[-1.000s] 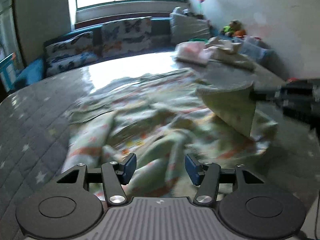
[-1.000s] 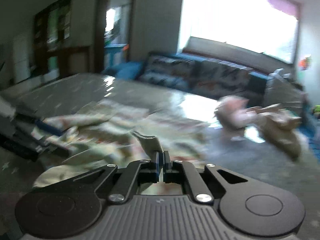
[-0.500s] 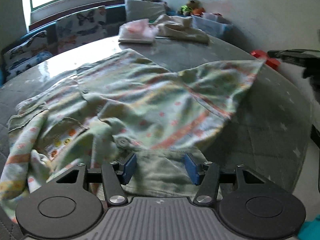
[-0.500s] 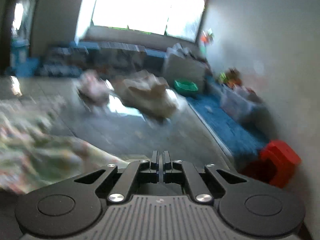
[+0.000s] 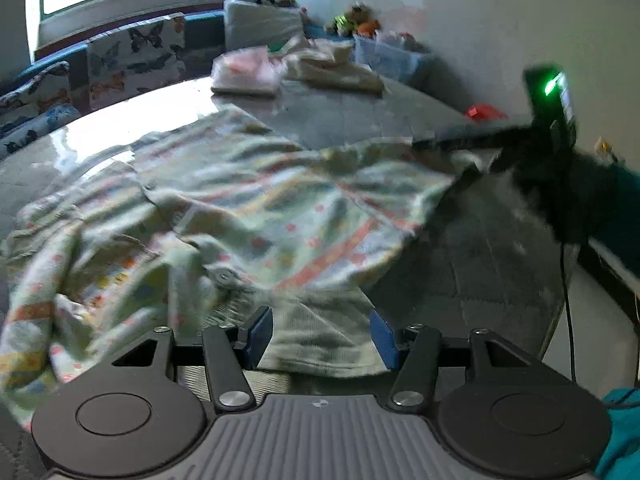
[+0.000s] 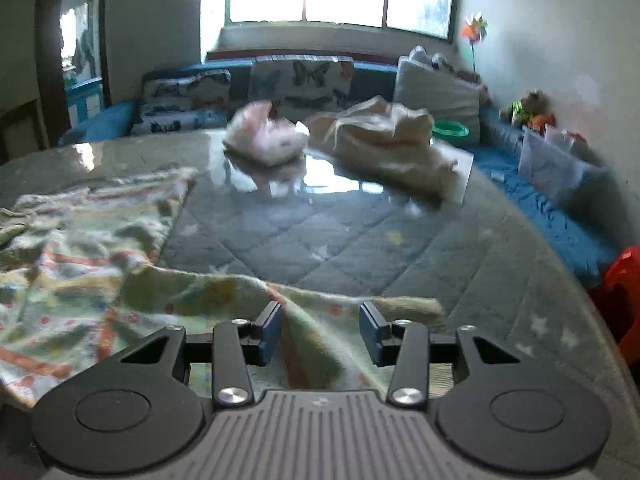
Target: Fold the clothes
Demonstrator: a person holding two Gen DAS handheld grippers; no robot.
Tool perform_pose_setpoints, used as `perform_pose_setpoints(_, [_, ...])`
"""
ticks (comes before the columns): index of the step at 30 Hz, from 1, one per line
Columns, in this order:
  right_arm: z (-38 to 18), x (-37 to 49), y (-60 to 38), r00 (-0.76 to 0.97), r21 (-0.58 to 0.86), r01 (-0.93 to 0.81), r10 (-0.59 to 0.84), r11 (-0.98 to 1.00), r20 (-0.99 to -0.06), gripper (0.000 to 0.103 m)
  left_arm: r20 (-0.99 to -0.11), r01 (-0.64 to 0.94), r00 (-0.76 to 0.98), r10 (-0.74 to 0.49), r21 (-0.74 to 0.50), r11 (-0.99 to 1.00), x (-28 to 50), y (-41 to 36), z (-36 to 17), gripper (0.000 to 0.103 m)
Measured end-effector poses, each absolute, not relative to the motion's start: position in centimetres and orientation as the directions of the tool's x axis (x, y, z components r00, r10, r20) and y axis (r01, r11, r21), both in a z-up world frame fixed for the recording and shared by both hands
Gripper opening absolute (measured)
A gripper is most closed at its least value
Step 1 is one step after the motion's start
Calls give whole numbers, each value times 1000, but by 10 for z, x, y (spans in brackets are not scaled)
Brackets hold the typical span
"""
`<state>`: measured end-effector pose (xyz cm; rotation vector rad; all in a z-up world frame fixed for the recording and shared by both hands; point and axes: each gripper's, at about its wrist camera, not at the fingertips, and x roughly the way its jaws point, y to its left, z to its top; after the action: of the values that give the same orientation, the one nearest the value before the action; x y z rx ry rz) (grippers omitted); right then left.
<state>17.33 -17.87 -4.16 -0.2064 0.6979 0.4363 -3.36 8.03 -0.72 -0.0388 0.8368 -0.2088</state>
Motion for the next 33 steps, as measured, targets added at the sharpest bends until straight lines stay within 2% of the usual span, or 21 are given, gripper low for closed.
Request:
perform_pose_setpoints(3, [-47, 178, -183, 669, -25, -431, 301, 902, -680, 49, -706, 84, 696, -134, -105, 991, -34, 107, 8, 57])
perform_pose_setpoints(7, [-38, 173, -183, 683, -61, -439, 289, 896, -671, 50, -687, -96, 726, 25, -65, 993, -22, 158, 19, 57])
perform_pose_setpoints(14, [-12, 138, -161, 640, -29, -572, 423, 820, -642, 53, -718, -377, 643, 264, 3, 926, 19, 254, -2, 58])
perform_pose_setpoints(20, [-3, 100, -124, 499, 34, -737, 577, 675, -646, 59, -755, -447, 590, 285, -12, 894, 45, 291, -29, 58])
perform_pose_setpoints(26, [0, 68, -90, 372, 50, -847, 657, 530, -656, 62, -748, -426, 603, 276, -10, 905, 54, 292, -37, 57])
perform_pose_setpoints(29, [2, 55, -76, 326, 53, -879, 679, 474, -658, 62, -739, -410, 624, 256, -31, 911, 54, 292, -35, 19])
perform_pose_setpoints(30, [3, 51, -72, 314, 53, -887, 684, 459, -659, 62, -733, -415, 633, 250, -48, 908, 50, 293, -32, 14])
perform_pose_setpoints(33, [4, 38, -61, 278, 46, -912, 697, 407, -661, 63, -710, -432, 661, 244, -95, 897, 39, 296, -24, 10])
